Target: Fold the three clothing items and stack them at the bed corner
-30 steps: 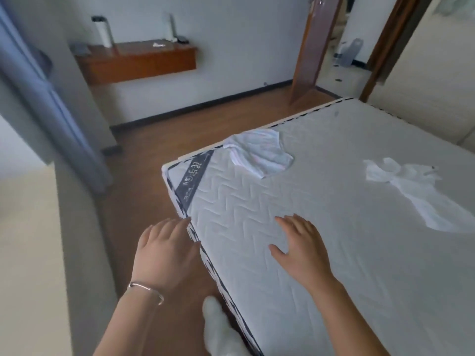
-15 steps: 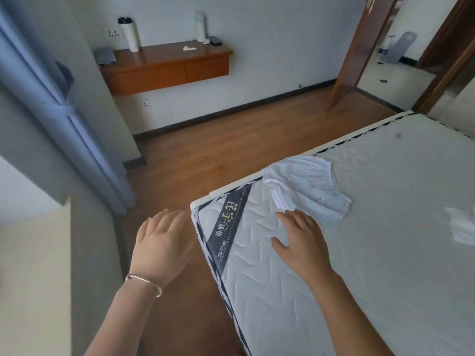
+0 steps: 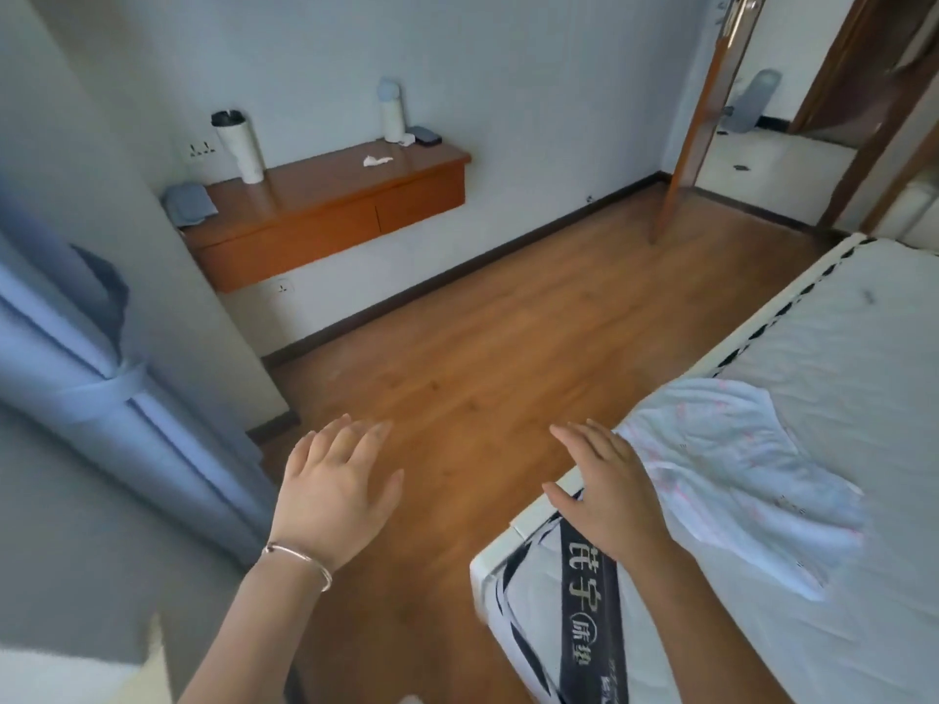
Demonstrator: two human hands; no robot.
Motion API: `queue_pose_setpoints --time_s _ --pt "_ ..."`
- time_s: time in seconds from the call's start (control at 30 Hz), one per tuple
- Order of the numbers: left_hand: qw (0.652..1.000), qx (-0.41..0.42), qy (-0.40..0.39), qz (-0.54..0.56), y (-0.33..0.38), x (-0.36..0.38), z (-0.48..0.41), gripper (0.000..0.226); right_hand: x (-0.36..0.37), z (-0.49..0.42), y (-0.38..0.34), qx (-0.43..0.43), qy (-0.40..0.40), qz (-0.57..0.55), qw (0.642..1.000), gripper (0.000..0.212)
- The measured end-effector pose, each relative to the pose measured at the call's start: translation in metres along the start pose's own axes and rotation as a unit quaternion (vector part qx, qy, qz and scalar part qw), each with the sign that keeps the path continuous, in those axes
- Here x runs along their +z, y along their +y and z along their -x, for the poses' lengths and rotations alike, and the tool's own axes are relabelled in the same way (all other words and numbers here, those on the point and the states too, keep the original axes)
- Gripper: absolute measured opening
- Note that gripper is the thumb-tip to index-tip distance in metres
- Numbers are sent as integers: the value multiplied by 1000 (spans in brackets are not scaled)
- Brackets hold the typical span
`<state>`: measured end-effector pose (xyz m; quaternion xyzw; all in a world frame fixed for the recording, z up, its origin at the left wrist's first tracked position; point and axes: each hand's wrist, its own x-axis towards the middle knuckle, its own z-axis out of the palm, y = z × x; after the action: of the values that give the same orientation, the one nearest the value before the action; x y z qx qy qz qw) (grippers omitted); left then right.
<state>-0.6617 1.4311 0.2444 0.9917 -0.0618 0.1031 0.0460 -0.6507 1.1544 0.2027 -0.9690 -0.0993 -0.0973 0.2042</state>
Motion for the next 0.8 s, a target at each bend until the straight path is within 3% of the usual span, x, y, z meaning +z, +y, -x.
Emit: queue_pose_setpoints --time_s 0.2,0.47,0.67,0.8 --pt "999 46 -11 20 -52 17 -115 59 30 -95 -22 59 -17 15 998 62" --pt "988 149 -30 8 -65 74 -301 56 78 -232 20 164 19 32 986 64" --pt "963 263 -58 18 -21 106 -445 56 74 -308 81 253 67 47 964 67" --pt "931 351 -85 54 43 122 -511 57 48 -317 123 357 109 63 926 64"
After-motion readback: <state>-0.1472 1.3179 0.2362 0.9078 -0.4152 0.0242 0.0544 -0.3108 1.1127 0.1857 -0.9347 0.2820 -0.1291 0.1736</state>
